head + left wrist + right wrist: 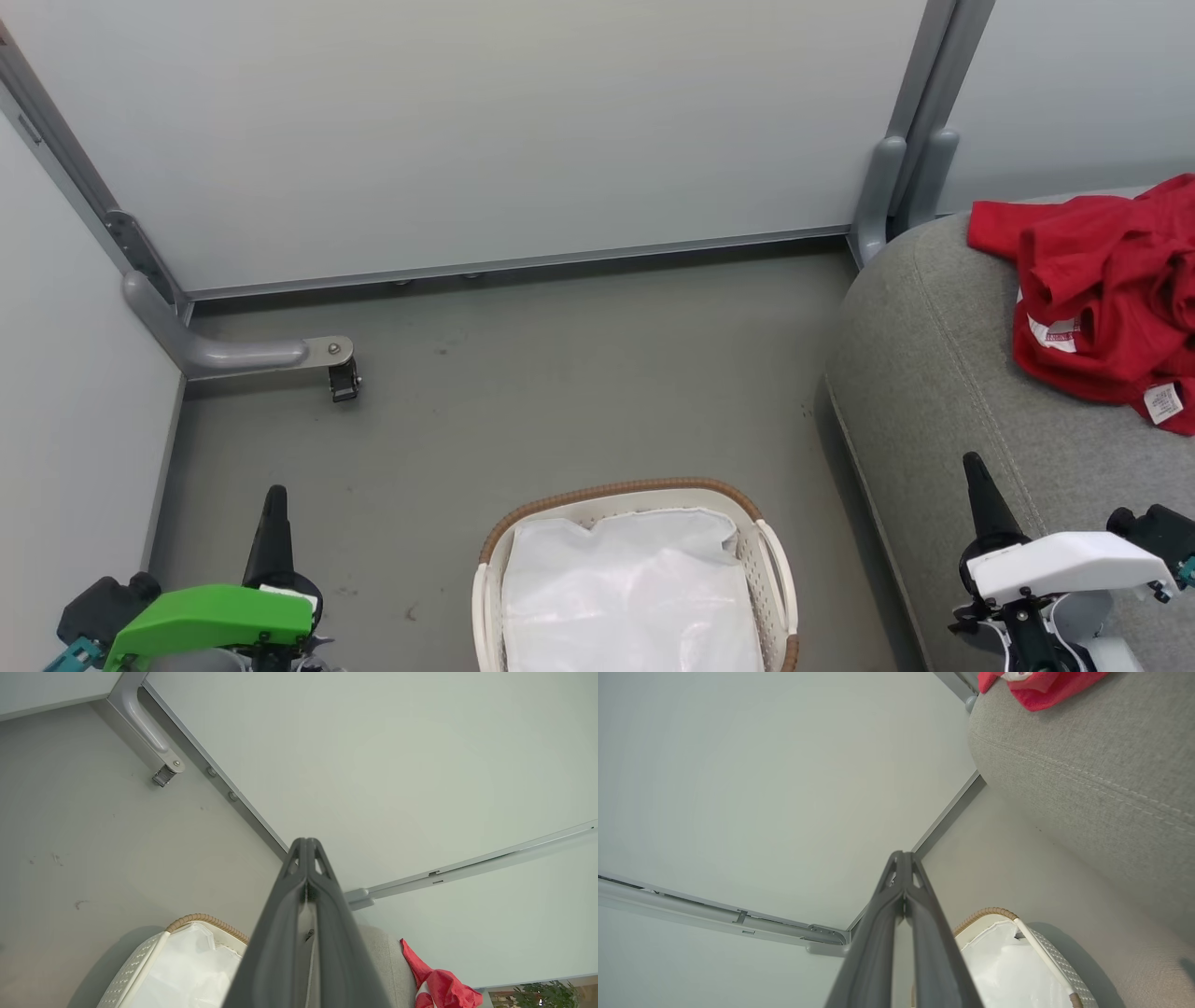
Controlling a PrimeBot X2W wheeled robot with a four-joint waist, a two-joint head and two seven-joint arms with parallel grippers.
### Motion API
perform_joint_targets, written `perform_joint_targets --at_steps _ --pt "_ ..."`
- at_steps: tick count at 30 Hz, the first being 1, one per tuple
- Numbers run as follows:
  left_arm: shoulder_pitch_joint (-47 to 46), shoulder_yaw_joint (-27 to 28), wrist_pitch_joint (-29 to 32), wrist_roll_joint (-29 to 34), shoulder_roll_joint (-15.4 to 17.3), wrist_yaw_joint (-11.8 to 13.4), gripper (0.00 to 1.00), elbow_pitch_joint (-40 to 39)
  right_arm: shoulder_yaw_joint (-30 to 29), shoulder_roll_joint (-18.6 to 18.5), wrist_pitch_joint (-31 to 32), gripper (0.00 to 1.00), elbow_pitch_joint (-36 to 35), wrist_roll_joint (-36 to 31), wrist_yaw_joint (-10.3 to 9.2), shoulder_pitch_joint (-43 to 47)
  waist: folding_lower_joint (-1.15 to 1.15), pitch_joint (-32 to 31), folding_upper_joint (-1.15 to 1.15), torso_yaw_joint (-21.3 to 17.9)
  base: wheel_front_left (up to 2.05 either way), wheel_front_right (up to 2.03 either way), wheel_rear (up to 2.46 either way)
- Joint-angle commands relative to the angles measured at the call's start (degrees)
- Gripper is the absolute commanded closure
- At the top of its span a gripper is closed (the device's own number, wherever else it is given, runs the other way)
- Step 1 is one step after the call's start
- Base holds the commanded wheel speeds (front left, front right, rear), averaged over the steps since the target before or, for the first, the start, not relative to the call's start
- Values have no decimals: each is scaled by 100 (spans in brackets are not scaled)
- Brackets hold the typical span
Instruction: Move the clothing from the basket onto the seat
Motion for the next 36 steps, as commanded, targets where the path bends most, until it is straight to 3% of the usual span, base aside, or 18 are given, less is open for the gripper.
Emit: perform_joint_targets --at_steps 1,36 --pt "-166 48 39 -170 23 -30 100 -84 -36 -39 45 100 -77 175 -2 -111 0 0 5 -5 0 0 0" --pt "-322 281 536 -1845 29 -40 100 -200 -194 -52 532 100 -119 2048 -3 -189 0 10 9 -129 0 0 0"
